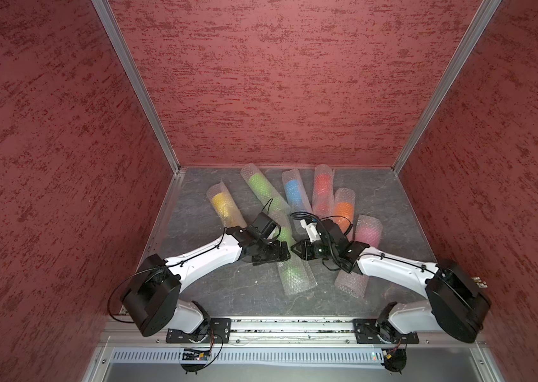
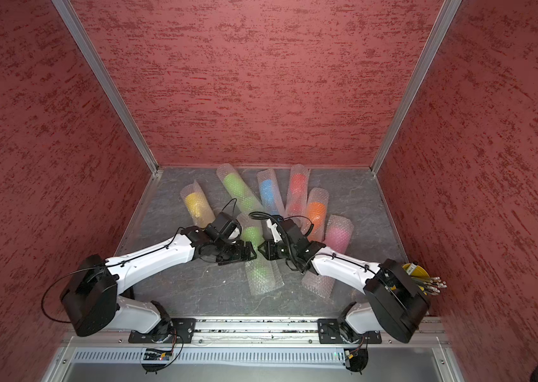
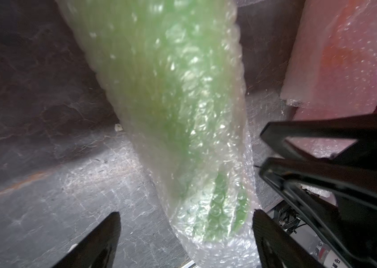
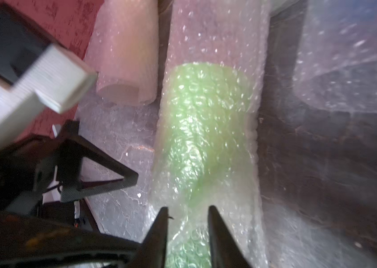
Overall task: Unpack wine glasses from bubble wrap
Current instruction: Unwrap the bubble wrap at the center of the board.
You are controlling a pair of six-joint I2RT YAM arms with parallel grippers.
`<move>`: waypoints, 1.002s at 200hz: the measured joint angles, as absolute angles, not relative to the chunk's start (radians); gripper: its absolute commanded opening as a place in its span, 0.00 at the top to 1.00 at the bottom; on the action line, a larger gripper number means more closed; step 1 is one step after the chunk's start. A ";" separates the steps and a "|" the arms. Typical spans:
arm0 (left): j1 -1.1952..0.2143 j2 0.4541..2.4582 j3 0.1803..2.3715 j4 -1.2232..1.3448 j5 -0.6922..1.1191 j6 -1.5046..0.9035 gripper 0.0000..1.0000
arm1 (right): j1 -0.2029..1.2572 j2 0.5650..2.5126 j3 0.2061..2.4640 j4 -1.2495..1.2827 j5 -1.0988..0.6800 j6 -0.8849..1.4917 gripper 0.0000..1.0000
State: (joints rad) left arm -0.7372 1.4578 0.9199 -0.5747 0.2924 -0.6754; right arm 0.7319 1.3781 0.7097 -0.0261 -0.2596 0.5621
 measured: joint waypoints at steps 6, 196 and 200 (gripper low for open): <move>-0.740 1.475 0.920 -0.568 0.295 -0.675 0.12 | 0.731 1.373 0.719 -0.040 -0.239 0.556 0.44; -0.653 1.470 0.791 -0.565 0.266 -0.645 0.15 | 0.716 1.526 0.690 -0.002 -0.297 0.411 1.00; -0.650 1.466 0.791 -0.568 0.265 -0.645 0.15 | 0.716 1.526 0.688 0.002 -0.305 0.411 1.00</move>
